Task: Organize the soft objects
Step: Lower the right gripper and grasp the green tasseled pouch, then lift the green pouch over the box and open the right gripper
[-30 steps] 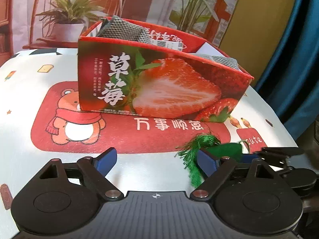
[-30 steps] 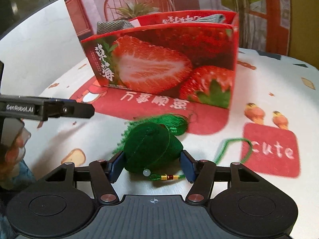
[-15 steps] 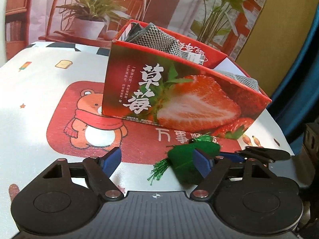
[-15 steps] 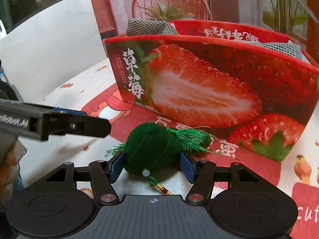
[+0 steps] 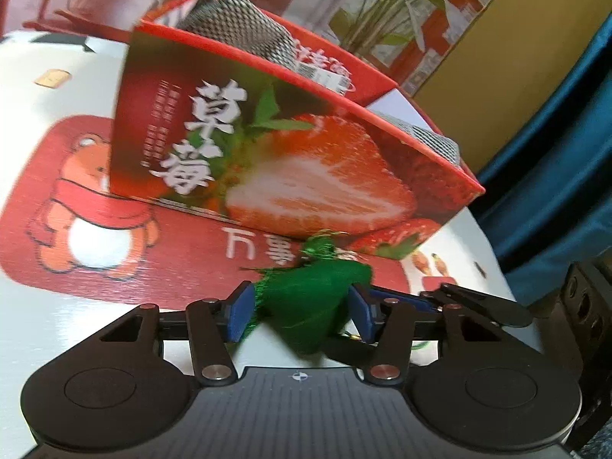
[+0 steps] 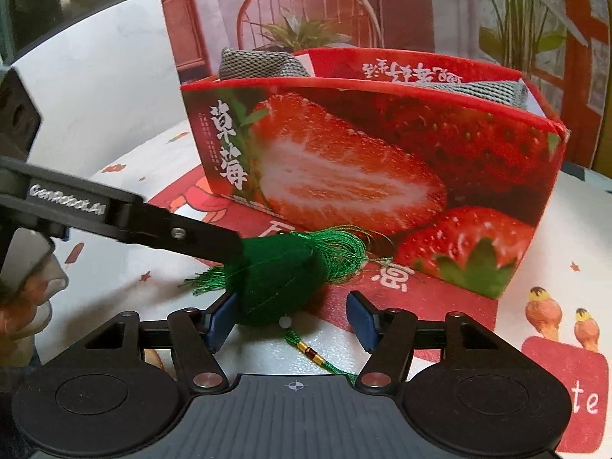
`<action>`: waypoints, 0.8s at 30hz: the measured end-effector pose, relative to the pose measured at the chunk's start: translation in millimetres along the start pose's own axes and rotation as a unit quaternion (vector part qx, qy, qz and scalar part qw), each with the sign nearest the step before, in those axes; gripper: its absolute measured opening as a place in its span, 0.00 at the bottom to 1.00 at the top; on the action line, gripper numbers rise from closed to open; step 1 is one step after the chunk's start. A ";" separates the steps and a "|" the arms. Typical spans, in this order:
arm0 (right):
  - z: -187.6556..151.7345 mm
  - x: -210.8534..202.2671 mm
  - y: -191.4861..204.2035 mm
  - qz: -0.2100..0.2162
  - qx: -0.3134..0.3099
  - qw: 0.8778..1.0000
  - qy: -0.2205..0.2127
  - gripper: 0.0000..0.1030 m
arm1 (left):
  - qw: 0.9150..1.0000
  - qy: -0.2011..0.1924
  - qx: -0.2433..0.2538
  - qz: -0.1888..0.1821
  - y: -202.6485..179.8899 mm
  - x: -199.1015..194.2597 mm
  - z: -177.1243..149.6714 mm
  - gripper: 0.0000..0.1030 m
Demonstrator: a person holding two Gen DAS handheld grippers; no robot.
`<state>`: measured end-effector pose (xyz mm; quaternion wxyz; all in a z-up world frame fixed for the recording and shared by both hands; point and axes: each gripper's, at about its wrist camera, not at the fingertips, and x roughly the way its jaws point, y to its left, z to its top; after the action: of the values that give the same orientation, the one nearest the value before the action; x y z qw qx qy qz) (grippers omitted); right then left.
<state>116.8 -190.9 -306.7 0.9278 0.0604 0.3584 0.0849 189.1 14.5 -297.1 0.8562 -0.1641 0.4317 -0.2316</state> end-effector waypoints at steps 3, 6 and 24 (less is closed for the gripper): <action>2.5 3.3 5.7 -0.001 -0.020 1.000 -0.001 0.57 | 1.000 0.004 -0.001 -0.002 0.9 5.6 -0.4 0.53; 5.2 6.3 9.4 0.000 -0.035 0.999 -0.001 0.57 | 1.000 0.004 -0.012 -0.007 5.9 8.1 1.3 0.52; 33.7 -1.1 38.6 -0.015 -0.120 0.993 0.003 0.40 | 1.000 -0.010 -0.002 0.004 0.7 -0.2 14.2 0.35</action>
<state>134.3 -155.0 -274.5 0.9283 -0.0566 0.3494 0.1137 200.7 16.2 -289.1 0.8610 -0.1663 0.4243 -0.2257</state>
